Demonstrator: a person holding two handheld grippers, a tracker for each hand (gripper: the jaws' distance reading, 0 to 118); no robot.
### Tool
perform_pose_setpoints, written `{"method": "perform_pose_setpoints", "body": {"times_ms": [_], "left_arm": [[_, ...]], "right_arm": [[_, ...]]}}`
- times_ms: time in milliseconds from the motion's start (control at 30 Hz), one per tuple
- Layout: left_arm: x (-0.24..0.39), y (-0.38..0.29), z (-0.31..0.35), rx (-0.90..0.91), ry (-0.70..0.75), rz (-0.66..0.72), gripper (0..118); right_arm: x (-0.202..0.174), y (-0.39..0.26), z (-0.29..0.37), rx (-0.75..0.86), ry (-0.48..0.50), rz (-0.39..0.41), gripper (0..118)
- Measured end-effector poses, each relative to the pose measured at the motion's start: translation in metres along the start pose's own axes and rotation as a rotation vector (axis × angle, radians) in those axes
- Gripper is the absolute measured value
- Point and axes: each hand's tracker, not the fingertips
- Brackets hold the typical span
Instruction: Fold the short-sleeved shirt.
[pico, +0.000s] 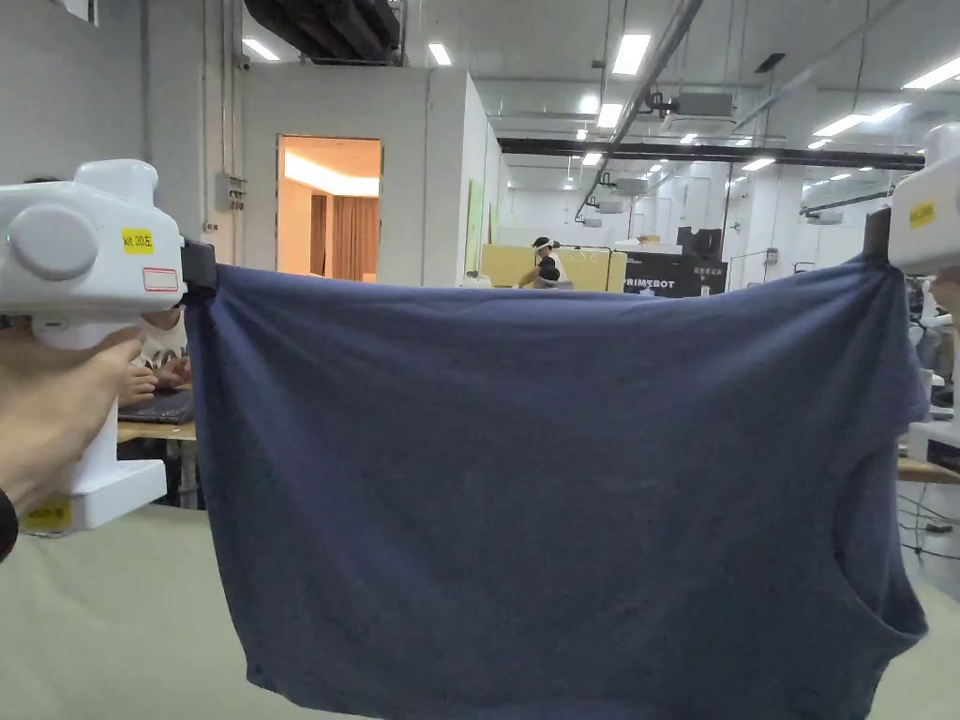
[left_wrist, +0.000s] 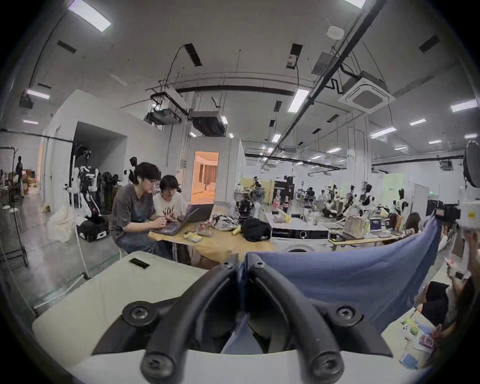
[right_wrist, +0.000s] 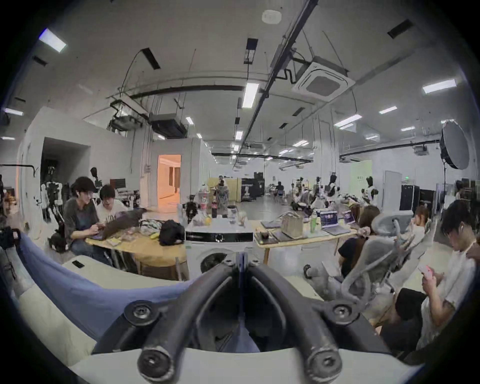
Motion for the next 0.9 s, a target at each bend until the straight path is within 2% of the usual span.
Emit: {"method": "perform_pose_setpoints", "body": {"times_ms": [67,267,367,433,500,533,600,667,733,900], "left_arm": [[0.0,-0.017,-0.003,-0.032,0.002,-0.005,0],[0.001,-0.092,0.012,-0.164,-0.032,-0.032,0],[-0.006,-0.123,0.038,-0.197,-0.055,0.022,0],[-0.012,-0.145,0.069,-0.231,-0.08,0.061,0],[-0.015,-0.174,0.112,-0.234,-0.103,0.044,0],[-0.016,-0.185,0.132,-0.245,-0.126,0.034,0],[-0.02,-0.219,0.178,-0.271,-0.152,0.0,0],[-0.025,-0.249,0.21,-0.338,-0.162,0.011,0],[-0.033,-0.279,0.234,-0.39,-0.166,0.057,0],[-0.042,-0.35,0.267,-0.569,-0.151,0.024,0]], "right_arm": [[0.005,-0.017,-0.001,-0.046,0.017,-0.046,0],[0.015,-0.082,0.016,-0.16,0.013,-0.013,0],[0.028,-0.121,0.05,-0.193,0.05,0.005,0],[0.038,-0.144,0.08,-0.206,0.092,0.017,0],[0.053,-0.174,0.12,-0.203,0.135,-0.01,0],[0.059,-0.187,0.136,-0.236,0.169,0.004,0],[0.071,-0.227,0.177,-0.266,0.166,-0.005,0],[0.082,-0.267,0.209,-0.348,0.222,-0.017,0],[0.089,-0.301,0.232,-0.435,0.215,-0.017,0],[0.096,-0.392,0.268,-0.609,0.21,-0.021,0]]}}
